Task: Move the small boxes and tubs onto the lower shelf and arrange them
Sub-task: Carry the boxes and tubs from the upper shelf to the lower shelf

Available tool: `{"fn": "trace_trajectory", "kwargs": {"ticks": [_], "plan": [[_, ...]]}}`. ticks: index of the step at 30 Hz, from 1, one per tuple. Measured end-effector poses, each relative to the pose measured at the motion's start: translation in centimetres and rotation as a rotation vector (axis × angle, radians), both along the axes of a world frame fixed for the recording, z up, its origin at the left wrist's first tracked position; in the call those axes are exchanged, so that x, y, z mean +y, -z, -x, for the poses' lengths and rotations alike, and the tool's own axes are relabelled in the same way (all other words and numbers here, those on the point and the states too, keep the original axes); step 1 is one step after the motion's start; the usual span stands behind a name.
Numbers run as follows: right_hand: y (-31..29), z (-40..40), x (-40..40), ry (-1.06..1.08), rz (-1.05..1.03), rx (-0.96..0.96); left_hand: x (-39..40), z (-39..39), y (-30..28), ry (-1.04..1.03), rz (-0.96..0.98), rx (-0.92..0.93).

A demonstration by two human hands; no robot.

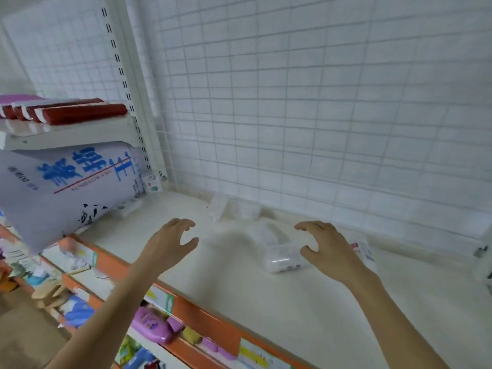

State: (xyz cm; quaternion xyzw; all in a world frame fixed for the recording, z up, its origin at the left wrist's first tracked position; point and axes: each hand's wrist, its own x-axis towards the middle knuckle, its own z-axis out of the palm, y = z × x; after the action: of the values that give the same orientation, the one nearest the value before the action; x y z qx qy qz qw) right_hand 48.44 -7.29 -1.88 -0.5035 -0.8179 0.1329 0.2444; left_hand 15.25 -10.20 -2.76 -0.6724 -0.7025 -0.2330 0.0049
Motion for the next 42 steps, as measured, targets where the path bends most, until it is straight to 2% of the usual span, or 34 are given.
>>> {"fn": "trace_trajectory", "kwargs": {"ticks": [4,6,12,17,21,23,27,29,32,36,38,42], "plan": [[0.9,1.4,-0.1,-0.138,0.154,-0.107,5.0,-0.8,0.4,-0.008,0.069,-0.102],[1.4,2.4,-0.2,-0.138,0.184,-0.15,7.2,-1.0,0.4,-0.014,0.105,-0.159],[2.3,4.3,0.7,0.041,0.164,-0.208,13.0,-0.7,1.3,0.044,0.201,-0.318],[2.6,6.0,0.8,0.171,0.195,-0.175,16.5,0.2,2.3,0.112,0.366,-0.341],[2.9,7.3,0.3,0.242,0.235,-0.09,17.0,1.3,2.8,0.199,0.35,-0.432],[2.6,7.9,0.1,0.284,0.267,0.059,16.7,1.8,3.1,0.271,0.329,-0.531],[1.2,9.9,0.6,0.339,0.328,0.595,15.8,3.0,3.4,0.418,0.336,-0.833],[0.8,11.0,1.1,0.316,0.359,0.718,15.5,3.0,3.2,0.455,0.386,-1.027],[0.7,12.6,2.2,0.305,0.419,0.843,15.1,2.2,2.6,0.54,0.533,-1.34],[1.9,14.0,3.4,0.286,0.498,1.258,14.4,1.8,2.5,0.626,0.742,-1.742],[2.3,14.1,3.7,0.271,0.517,1.378,14.0,1.9,2.8,0.625,0.822,-1.851],[2.7,13.4,3.5,0.256,0.537,1.427,13.8,2.0,3.4,0.577,0.904,-1.899]]}}
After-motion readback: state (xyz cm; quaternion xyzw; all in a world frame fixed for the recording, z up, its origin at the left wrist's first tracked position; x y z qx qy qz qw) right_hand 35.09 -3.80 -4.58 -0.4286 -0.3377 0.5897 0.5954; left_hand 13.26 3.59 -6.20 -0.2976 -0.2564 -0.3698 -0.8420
